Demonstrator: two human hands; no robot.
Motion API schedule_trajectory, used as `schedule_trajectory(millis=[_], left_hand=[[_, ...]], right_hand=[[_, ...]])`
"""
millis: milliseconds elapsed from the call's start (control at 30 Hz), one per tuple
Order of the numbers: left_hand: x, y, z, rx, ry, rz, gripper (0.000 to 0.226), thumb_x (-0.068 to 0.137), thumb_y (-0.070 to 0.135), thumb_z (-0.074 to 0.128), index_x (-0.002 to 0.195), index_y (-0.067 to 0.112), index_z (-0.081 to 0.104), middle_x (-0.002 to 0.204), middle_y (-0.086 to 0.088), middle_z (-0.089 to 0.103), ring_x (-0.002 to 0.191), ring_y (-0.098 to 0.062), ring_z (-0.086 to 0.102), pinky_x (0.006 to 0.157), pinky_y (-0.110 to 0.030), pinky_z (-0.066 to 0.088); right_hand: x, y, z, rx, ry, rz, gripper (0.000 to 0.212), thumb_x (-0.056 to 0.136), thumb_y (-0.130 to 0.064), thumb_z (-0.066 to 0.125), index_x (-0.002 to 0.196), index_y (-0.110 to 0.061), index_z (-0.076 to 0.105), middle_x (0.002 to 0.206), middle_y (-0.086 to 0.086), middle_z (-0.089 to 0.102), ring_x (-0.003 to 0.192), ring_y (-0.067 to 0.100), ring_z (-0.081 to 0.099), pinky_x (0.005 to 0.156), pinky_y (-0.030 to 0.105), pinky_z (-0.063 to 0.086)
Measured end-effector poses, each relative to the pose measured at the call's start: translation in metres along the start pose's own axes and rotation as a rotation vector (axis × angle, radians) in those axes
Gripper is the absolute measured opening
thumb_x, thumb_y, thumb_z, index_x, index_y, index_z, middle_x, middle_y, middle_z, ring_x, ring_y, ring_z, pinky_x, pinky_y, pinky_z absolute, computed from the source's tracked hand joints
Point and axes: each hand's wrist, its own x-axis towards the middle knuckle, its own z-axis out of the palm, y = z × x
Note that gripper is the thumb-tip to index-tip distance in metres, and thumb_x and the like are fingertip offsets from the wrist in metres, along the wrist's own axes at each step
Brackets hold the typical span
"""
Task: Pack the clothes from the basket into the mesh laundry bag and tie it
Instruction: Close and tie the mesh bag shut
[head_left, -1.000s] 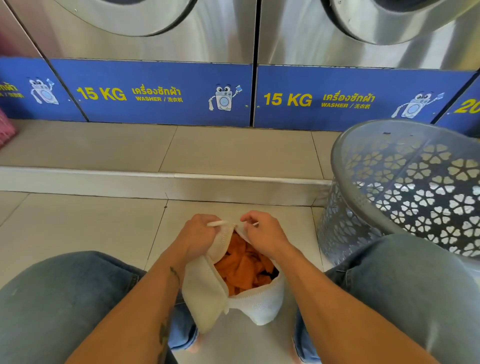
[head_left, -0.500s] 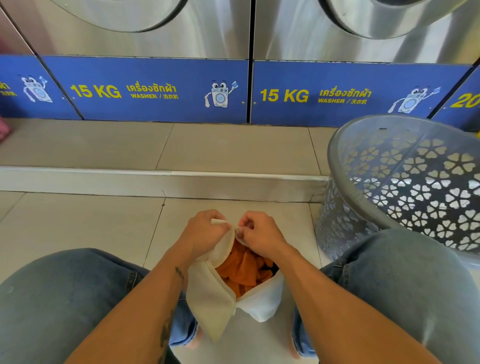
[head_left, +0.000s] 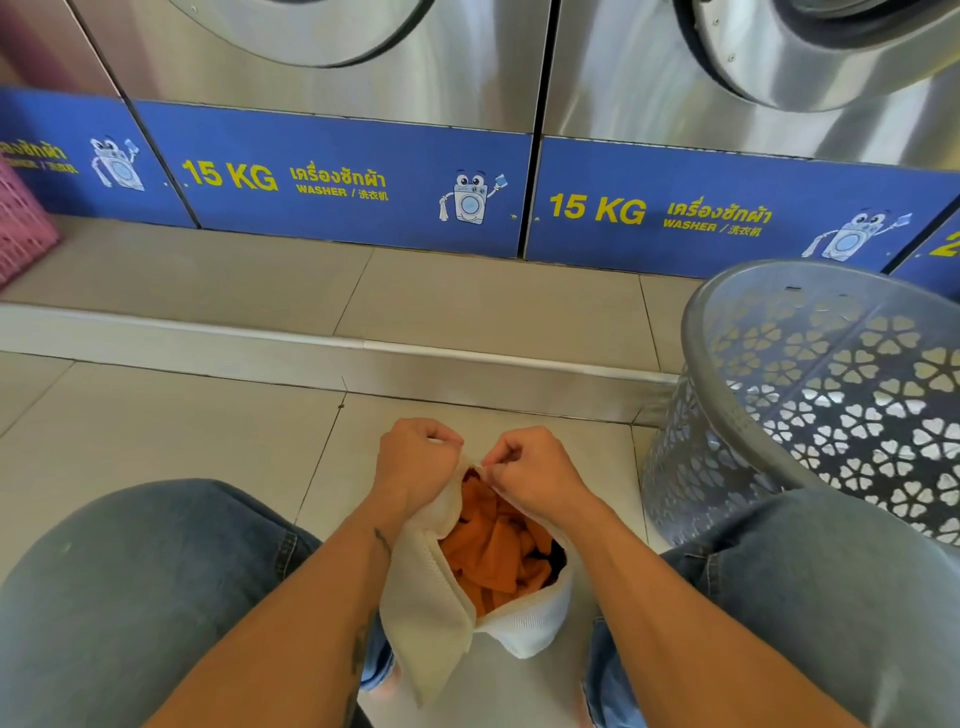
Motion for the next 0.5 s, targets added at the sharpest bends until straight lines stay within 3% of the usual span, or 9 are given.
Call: schedule_trajectory(millis=[133,233,367,500], left_hand=[[0.002,0.003,0.003,-0.131,0.084,-0.059,0.019,0.082,0.010,0.063,0.085,0.022,0.077,0.088,0.010,0.070,0.074,-0.002,0.059,0.055,-0.015,0.039],[0.009,0.004,0.001,-0.259,0.166,-0.171,0.023,0.083,0.005,0.060,0.083,0.023,0.075,0.088,0.007,0.072,0.063,-0.008,0.059,0.051,-0.020,0.044],[0.023,0.000,-0.015,-0.414,0.317,-0.303,0.020,0.083,0.004,0.061,0.087,0.020,0.074,0.094,0.002,0.070,0.079,-0.010,0.061,0.058,-0.020,0.043],[0.030,-0.004,-0.021,-0.395,0.259,-0.256,0.026,0.085,0.014,0.062,0.109,0.020,0.069,0.112,0.000,0.065,0.093,-0.017,0.060,0.078,-0.031,0.051]], right_hand=[[0.000,-0.007,-0.006,-0.099,0.033,-0.088,0.031,0.079,-0.001,0.070,0.062,-0.027,0.069,0.077,-0.005,0.073,0.075,0.009,0.068,0.063,0.019,0.052],[-0.001,-0.003,-0.008,-0.119,0.041,-0.102,0.026,0.077,0.000,0.067,0.063,-0.022,0.070,0.075,-0.003,0.072,0.073,0.010,0.067,0.063,0.022,0.055],[-0.003,0.008,-0.009,-0.103,0.030,-0.039,0.019,0.074,-0.001,0.067,0.065,-0.017,0.072,0.073,-0.004,0.072,0.071,0.009,0.067,0.062,0.023,0.056],[0.000,0.018,-0.011,0.005,0.058,0.068,0.026,0.075,0.000,0.071,0.059,-0.021,0.069,0.073,-0.002,0.072,0.072,0.013,0.068,0.062,0.025,0.054]])
